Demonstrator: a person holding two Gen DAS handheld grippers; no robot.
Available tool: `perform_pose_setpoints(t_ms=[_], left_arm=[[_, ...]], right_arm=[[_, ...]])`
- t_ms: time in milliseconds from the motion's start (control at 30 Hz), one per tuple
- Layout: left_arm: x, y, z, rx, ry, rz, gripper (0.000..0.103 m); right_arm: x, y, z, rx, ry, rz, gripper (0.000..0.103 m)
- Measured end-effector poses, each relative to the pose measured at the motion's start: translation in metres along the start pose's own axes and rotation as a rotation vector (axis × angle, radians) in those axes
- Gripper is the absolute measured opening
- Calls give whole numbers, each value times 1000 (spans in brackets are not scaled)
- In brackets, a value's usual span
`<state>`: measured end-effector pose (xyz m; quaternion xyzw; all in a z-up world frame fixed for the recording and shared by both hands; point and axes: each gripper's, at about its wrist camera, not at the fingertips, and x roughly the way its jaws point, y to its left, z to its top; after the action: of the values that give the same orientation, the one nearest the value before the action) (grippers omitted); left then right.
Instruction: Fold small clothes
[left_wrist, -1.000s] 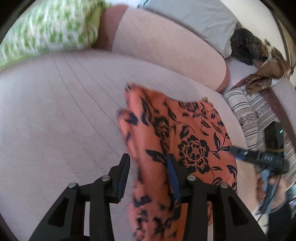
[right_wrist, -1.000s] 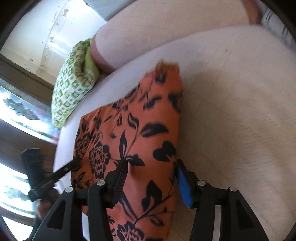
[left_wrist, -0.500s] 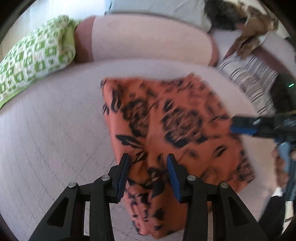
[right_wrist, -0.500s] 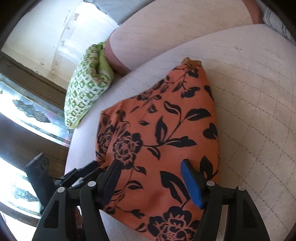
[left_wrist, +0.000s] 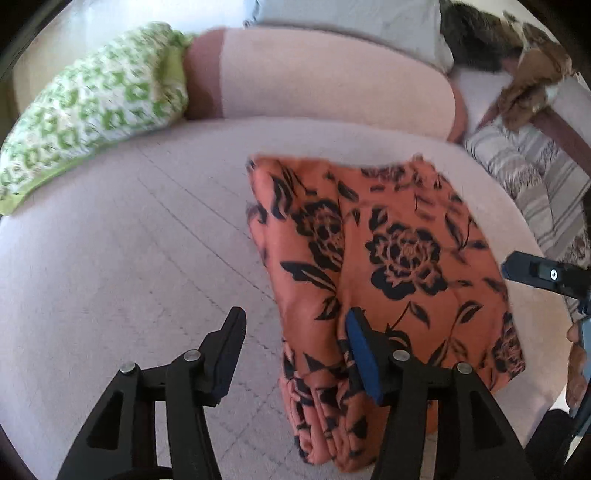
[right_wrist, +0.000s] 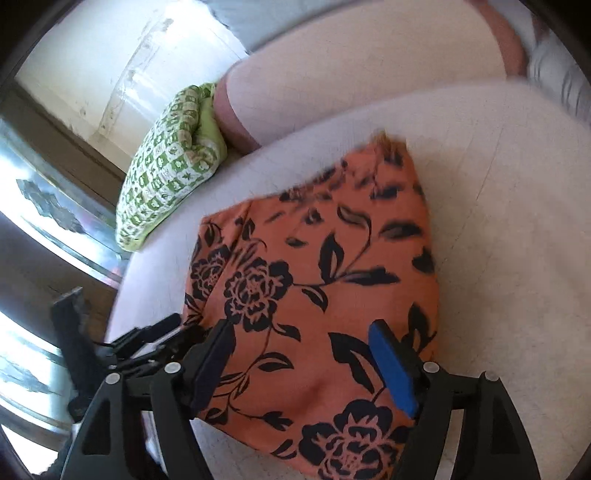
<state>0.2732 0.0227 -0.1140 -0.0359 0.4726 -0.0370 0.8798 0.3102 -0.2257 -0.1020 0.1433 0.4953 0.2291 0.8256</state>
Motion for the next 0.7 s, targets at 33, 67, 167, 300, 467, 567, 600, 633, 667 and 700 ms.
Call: perform_pose_setpoints(t_ms=[33,67,167,300,467,567,600,633,667,700], left_arm=[[-11,-1,1,-1,-17,38,65],[-23,-2,0,-3,-38,57,68],[-57,-7,-9,-23,-91,84,80],[-88,-19,-25,-23,-118,106,83],[-124,-30,-48,-24,-138,114,83],[-139,-36,-55,-33,-149,113,85],[-146,-37,-57,-44,-156,107,88],[-150,-38,-59,-50,-161,105,92],[-155,-38,-60,-55,-167,106,94],[-159,-39,-62,-60,-175,109,99]], right_arm=[[-12,11,-1,-46,-32,-52,78],[-18,17,-3,-64,-49,-80,79],[-49,37,-21,-113,-124,-148,85],[-77,53,-56,-138,-172,-234,89],[-93,68,-92,-163,-155,-326,90],[-102,76,-102,-174,-156,-359,96],[-107,80,-105,-184,-165,-375,103],[-109,83,-106,-193,-170,-382,103],[-111,86,-108,-203,-172,-392,103],[-112,87,-110,-206,-166,-398,103]])
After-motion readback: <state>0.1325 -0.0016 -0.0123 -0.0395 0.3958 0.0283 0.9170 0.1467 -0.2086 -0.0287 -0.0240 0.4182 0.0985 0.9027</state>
